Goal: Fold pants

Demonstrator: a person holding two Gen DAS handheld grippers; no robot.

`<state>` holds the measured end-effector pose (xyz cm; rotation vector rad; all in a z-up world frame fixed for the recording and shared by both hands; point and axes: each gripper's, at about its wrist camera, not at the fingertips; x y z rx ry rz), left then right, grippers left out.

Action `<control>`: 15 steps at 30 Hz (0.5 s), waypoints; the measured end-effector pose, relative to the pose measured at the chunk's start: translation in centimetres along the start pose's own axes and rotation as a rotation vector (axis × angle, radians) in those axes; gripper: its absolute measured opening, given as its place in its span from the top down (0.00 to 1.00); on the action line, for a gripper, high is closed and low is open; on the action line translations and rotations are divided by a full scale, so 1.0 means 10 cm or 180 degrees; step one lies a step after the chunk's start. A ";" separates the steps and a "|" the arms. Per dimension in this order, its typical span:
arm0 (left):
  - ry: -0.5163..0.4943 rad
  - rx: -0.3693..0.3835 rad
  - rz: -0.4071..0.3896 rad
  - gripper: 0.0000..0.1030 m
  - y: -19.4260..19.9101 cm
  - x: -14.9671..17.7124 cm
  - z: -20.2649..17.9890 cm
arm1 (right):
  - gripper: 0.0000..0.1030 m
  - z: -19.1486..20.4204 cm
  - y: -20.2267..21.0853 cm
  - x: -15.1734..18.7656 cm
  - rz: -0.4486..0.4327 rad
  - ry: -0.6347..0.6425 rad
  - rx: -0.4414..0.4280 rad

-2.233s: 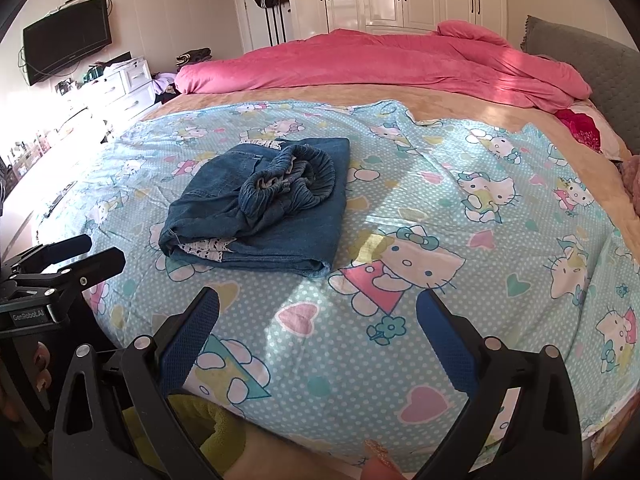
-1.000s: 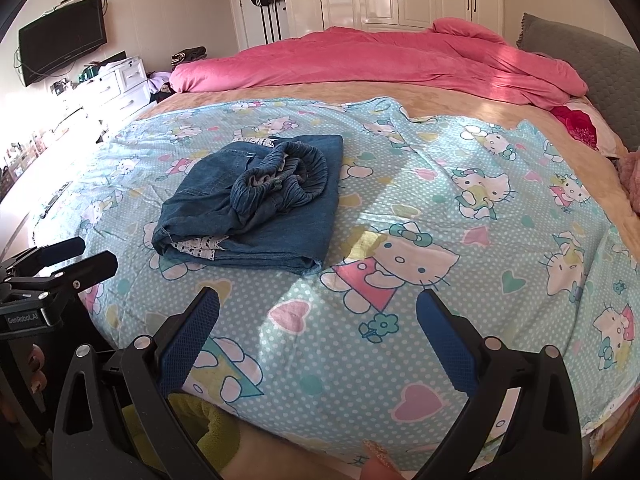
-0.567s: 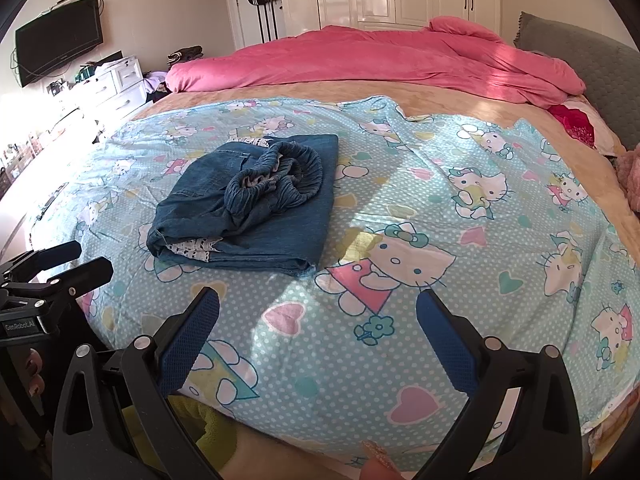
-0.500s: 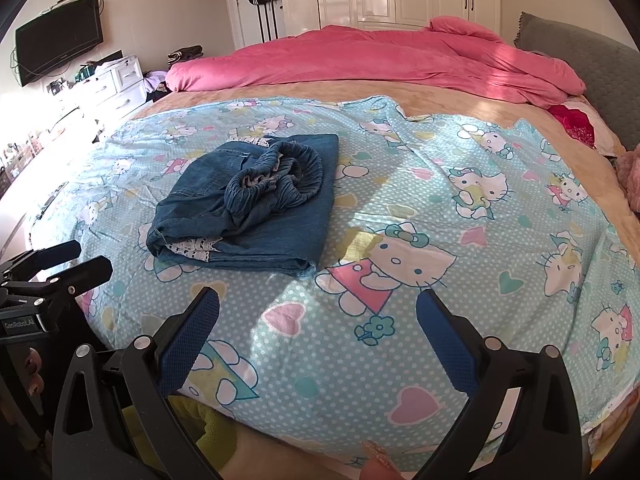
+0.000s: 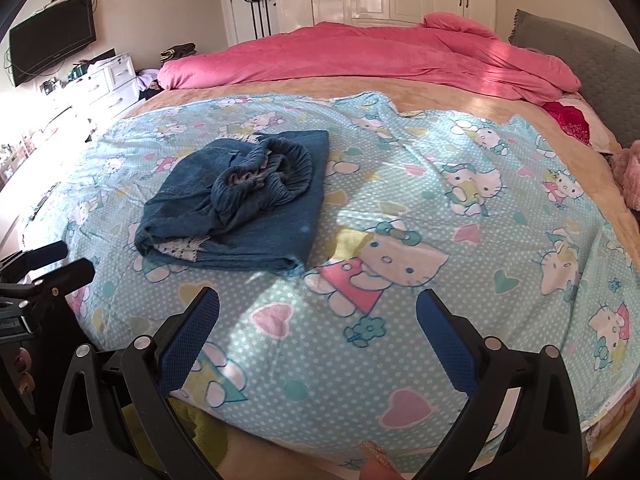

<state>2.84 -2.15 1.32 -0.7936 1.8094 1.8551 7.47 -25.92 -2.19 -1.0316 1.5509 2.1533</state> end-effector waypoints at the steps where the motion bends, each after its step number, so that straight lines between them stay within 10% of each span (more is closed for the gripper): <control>1: 0.0009 -0.0032 0.0030 0.09 -0.02 0.00 0.02 | 0.04 -0.04 0.00 -0.01 -0.0010 -0.0016 0.0040; 9: 0.0489 -0.0148 0.0079 0.09 -0.20 -0.21 0.68 | 0.04 -0.57 -0.18 -0.12 -0.0041 -0.0287 0.0384; 15: 0.0856 -0.0710 0.0288 0.09 -0.70 -0.70 1.55 | 0.04 -1.53 -0.41 -0.38 -0.0046 -0.0675 0.0933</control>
Point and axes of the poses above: each gripper's, at about its wrist camera, not at the fingertips, and y roughly against the way its jaws point, z to its left, x to its underside, and after that the axes turned 6 degrees about -x, right-handed
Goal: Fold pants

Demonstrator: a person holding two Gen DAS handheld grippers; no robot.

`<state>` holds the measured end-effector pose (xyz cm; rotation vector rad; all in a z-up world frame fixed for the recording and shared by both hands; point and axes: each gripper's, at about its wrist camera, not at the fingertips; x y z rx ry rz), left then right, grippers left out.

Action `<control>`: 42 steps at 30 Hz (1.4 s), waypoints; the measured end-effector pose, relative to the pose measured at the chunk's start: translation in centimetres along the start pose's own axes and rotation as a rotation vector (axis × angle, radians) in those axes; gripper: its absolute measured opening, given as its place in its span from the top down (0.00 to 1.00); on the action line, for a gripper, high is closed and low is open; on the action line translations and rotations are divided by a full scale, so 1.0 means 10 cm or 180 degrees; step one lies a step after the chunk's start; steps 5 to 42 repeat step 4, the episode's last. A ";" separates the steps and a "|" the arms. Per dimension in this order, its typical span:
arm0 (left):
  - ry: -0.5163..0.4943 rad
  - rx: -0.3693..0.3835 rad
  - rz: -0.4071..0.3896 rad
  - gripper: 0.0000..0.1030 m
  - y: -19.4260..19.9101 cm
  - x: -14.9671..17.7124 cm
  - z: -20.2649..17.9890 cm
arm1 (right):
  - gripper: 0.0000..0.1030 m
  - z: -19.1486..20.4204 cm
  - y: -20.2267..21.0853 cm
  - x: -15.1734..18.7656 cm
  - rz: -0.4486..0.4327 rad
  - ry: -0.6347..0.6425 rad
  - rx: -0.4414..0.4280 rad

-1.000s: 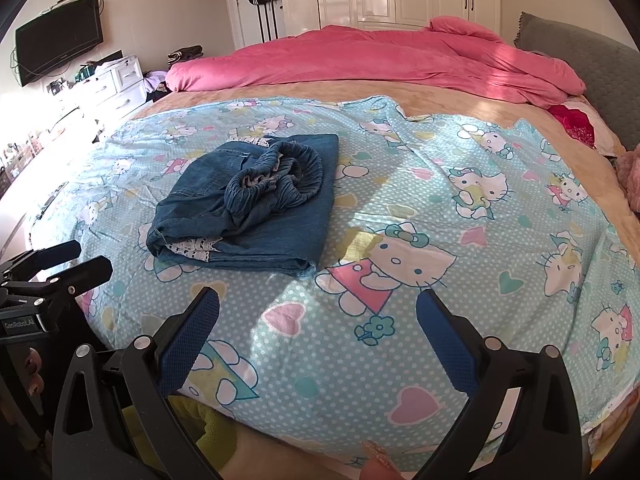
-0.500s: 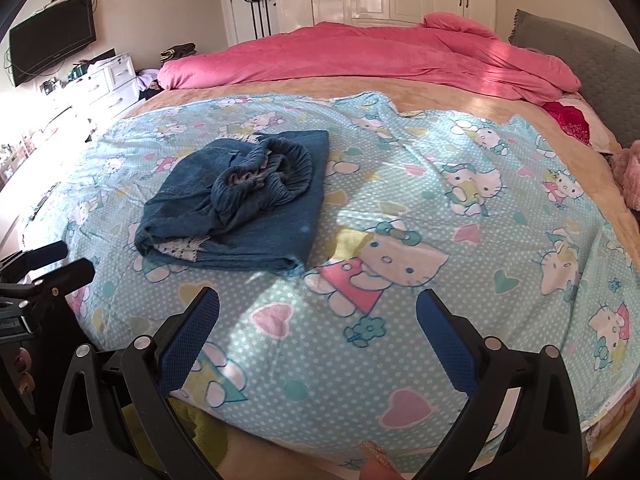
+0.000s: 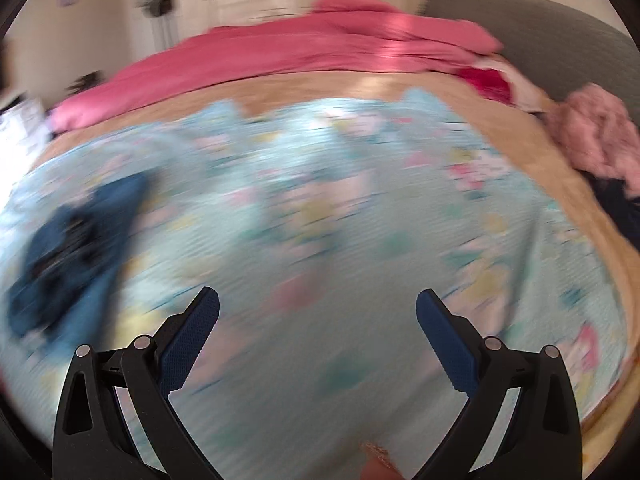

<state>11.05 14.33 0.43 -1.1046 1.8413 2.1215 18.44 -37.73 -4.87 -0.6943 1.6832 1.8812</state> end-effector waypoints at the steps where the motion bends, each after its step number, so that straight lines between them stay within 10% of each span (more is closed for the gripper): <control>1: 0.0071 -0.0082 0.0048 0.09 -0.11 -0.11 0.10 | 0.04 -0.22 -0.10 -0.11 -0.0007 -0.0087 0.0188; 4: 0.0275 -0.0428 0.0249 0.09 -0.56 -0.47 0.42 | 0.04 -0.80 -0.41 -0.41 0.0089 -0.0242 0.0629; 42: 0.0275 -0.0428 0.0249 0.09 -0.56 -0.47 0.42 | 0.04 -0.80 -0.41 -0.41 0.0089 -0.0242 0.0629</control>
Point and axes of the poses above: each gripper's, at about its wrist camera, not at the fingertips, and y roughly against the way its jaws point, z to its left, x to its underside, and after that the axes turned 6 degrees about -x, right-handed
